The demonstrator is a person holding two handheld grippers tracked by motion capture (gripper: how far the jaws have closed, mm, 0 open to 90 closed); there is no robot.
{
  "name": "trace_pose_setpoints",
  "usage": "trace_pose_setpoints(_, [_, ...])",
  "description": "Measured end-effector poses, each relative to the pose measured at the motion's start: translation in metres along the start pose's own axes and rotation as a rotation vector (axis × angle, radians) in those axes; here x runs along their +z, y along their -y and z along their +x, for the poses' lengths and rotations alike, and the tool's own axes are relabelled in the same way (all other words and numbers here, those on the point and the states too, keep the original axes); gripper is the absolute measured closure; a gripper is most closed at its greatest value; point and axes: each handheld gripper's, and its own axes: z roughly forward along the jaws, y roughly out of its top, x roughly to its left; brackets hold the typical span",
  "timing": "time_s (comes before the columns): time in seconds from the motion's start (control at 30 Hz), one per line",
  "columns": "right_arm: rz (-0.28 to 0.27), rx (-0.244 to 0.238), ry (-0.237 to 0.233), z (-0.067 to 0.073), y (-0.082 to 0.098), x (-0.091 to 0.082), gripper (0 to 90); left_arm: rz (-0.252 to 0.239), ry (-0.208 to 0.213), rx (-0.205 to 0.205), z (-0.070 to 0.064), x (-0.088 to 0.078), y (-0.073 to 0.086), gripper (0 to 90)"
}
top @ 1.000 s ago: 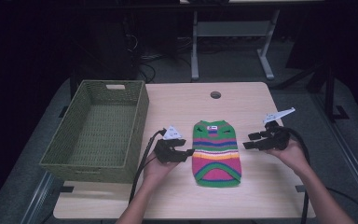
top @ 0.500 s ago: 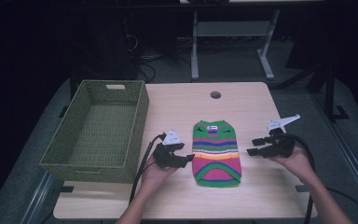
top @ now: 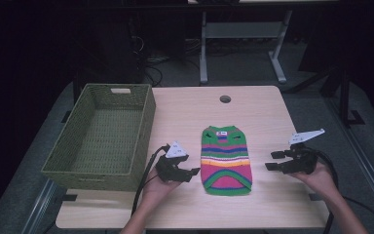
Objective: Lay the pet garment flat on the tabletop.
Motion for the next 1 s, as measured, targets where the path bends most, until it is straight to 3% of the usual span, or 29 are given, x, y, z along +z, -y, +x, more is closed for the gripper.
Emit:
trace_pose_setpoints(0.23, [-0.011,-0.018,0.005,0.007,0.014,-0.006,33.7,0.012,0.005,0.005,-0.003,-0.005,0.009,31.4])
trace_pose_setpoints(0.53, [-0.015,-0.005,0.013,0.009,0.028,-0.012,32.4,0.024,0.004,0.011,-0.005,-0.011,0.016,30.5])
trace_pose_setpoints(0.73, [-0.036,0.005,0.037,0.01,0.039,-0.015,31.0,0.027,0.005,0.014,-0.008,-0.015,0.021,29.9])
trace_pose_setpoints(1.0, [-0.046,-0.008,0.066,0.023,0.048,-0.019,28.6,0.023,0.006,0.024,-0.013,-0.023,0.026,28.5])
